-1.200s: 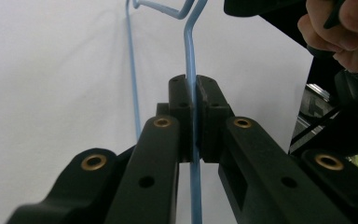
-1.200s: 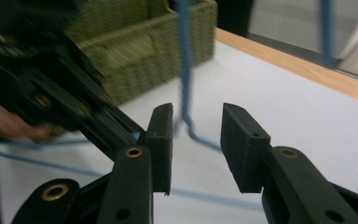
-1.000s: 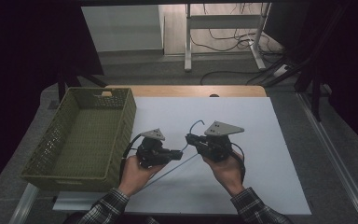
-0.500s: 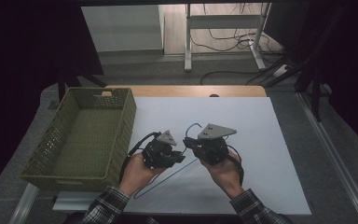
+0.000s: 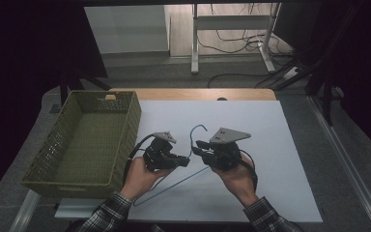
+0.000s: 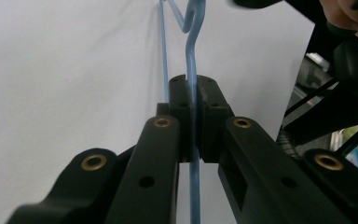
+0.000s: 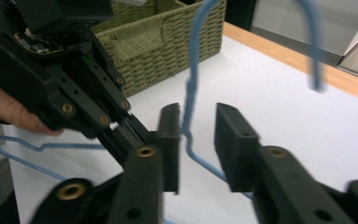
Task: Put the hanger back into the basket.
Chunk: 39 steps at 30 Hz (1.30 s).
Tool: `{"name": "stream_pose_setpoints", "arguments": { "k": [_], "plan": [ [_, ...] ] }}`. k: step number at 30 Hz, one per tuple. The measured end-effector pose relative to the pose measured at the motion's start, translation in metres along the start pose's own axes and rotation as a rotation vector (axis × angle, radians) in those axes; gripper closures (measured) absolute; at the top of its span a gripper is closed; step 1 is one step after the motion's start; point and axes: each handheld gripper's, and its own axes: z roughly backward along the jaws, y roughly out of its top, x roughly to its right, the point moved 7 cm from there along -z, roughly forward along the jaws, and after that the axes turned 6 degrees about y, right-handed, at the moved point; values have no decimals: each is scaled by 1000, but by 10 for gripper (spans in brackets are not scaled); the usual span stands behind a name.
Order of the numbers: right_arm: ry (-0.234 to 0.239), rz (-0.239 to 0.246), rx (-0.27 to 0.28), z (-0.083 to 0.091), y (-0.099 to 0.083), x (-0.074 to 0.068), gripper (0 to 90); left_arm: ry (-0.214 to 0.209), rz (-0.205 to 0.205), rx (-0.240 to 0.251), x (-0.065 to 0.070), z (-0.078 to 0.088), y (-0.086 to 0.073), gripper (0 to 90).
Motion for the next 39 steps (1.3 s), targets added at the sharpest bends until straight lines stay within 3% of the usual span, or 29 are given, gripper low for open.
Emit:
{"name": "stream_pose_setpoints", "arguments": {
  "k": [5,14,17,29,34,39],
  "plan": [
    [-5,-24,5,19,-6,8,583,-5,39,17,-5,10,2,868],
    [6,-102,-15,50,-28,18,356,8,51,23,-12,31,9,869],
    [9,-106,-16,57,-32,19,311,10,59,42,-14,41,14,868],
    [-11,-141,-25,82,-51,29,125,85,73,111,-39,102,22,868],
    [-23,-144,-39,85,-57,32,103,117,79,133,-51,123,21,868],
    [-34,-160,-48,89,-67,35,78,167,95,172,-71,157,15,868]
  ]
}}
